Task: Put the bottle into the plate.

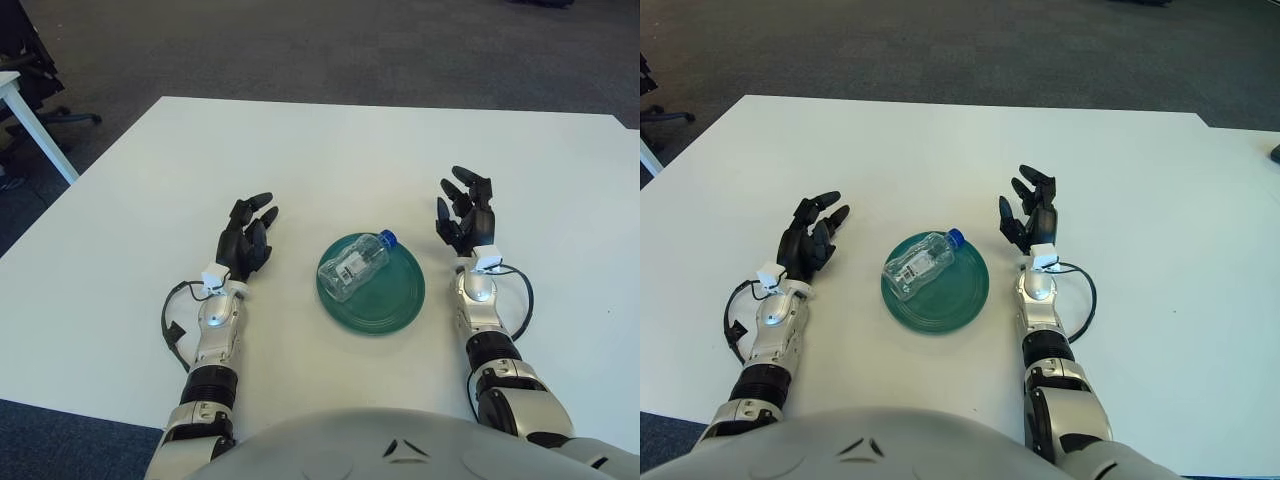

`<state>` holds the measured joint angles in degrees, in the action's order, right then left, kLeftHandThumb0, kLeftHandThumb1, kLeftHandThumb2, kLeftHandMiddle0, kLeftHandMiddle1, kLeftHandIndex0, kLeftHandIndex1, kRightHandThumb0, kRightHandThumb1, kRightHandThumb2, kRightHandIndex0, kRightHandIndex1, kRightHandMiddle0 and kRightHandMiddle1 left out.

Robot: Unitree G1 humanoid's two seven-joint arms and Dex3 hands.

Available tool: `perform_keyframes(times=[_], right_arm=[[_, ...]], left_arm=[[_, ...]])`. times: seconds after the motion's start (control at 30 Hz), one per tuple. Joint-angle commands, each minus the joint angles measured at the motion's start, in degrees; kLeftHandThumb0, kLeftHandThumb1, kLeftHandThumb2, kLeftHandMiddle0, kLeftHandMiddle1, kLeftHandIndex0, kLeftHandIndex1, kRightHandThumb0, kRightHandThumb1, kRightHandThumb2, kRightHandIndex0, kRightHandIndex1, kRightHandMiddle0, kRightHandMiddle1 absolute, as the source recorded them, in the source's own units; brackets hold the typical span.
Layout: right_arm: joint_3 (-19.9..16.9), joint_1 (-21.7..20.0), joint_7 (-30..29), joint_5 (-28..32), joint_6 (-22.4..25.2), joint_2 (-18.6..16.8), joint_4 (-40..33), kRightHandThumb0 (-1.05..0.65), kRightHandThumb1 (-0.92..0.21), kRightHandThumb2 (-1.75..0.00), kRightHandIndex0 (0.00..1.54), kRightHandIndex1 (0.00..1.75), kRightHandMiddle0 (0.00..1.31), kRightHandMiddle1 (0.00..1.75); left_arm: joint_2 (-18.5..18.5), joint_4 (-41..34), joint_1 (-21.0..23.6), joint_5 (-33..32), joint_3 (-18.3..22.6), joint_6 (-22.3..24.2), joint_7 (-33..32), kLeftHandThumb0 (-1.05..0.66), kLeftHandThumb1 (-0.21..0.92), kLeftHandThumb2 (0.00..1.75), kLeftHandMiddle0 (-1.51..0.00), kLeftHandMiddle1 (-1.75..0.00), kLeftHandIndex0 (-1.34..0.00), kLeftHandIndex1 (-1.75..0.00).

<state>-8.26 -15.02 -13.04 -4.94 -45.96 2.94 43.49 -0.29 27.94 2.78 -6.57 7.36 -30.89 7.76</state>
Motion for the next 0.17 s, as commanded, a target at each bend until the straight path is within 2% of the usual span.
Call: perform_keyframes(times=[0.0,0.13], right_arm=[[0.3,3.4,-0.6,-1.2,0.6,0.8,1.6,-0.61,-0.92,-0.49,0.49,0.31,0.07,1.01],[0.4,3.9,-0.4,-1.0,0.9,1.0,0.9,-0.59,-0.92,-0.47,0.49,0.31,0.07,1.01]], left_arm=[[-0.7,2.6,-2.4,-0.7,0.0,1.7,0.2,-0.61,0.92,0.72,-0.58,-0.12,-0.23,-0.82],[-1.0,2.6,-2.5,-0.7,-0.1,0.8,0.3,-0.61,0.92,0.72,-0.59,-0.12,-0.23,-0.82]])
